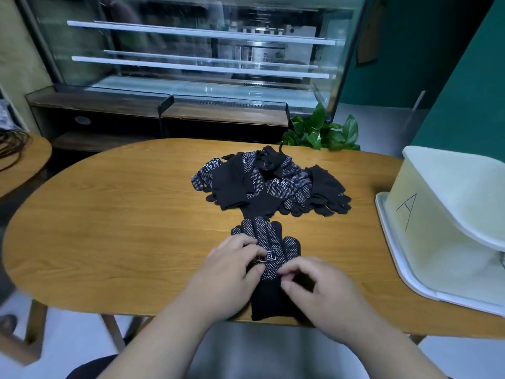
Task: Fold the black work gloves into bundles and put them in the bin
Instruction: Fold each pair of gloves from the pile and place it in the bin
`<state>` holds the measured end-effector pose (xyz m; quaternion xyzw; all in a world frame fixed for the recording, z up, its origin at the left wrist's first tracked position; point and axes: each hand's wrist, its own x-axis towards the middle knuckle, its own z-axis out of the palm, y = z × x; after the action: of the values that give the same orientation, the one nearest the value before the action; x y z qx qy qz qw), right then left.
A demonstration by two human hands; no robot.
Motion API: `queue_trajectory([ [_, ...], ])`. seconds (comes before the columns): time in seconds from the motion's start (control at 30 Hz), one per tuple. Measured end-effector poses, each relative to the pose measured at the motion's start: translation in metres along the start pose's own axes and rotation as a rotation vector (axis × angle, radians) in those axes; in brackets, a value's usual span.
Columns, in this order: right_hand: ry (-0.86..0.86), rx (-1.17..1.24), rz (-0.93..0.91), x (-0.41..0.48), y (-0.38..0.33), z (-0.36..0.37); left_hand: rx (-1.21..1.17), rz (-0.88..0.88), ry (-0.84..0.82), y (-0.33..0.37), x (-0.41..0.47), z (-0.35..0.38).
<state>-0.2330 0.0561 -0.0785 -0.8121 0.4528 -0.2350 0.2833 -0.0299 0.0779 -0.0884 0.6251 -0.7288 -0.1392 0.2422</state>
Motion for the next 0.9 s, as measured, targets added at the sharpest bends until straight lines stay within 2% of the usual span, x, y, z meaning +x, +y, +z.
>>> queue_trajectory([
  [0.1,0.161,-0.023,0.098,0.019,0.005,0.002,0.065,-0.023,-0.053,0.006,0.013,0.007],
  [0.23,0.250,-0.172,0.225,0.056,0.014,0.001,0.236,0.010,-0.163,0.004,0.026,0.024],
  [0.37,0.199,-0.272,0.331,0.081,0.019,0.011,0.341,0.069,-0.201,-0.004,0.027,0.033],
  [0.57,0.160,-0.349,0.414,0.086,0.025,0.008,0.363,0.089,-0.228,-0.009,0.029,0.033],
  [0.8,0.175,-0.220,0.374,0.078,0.028,-0.004,0.362,0.113,-0.221,-0.011,0.028,0.033],
  [0.9,0.163,-0.255,0.374,0.076,0.032,-0.004,0.361,0.102,-0.211,-0.010,0.028,0.030],
])
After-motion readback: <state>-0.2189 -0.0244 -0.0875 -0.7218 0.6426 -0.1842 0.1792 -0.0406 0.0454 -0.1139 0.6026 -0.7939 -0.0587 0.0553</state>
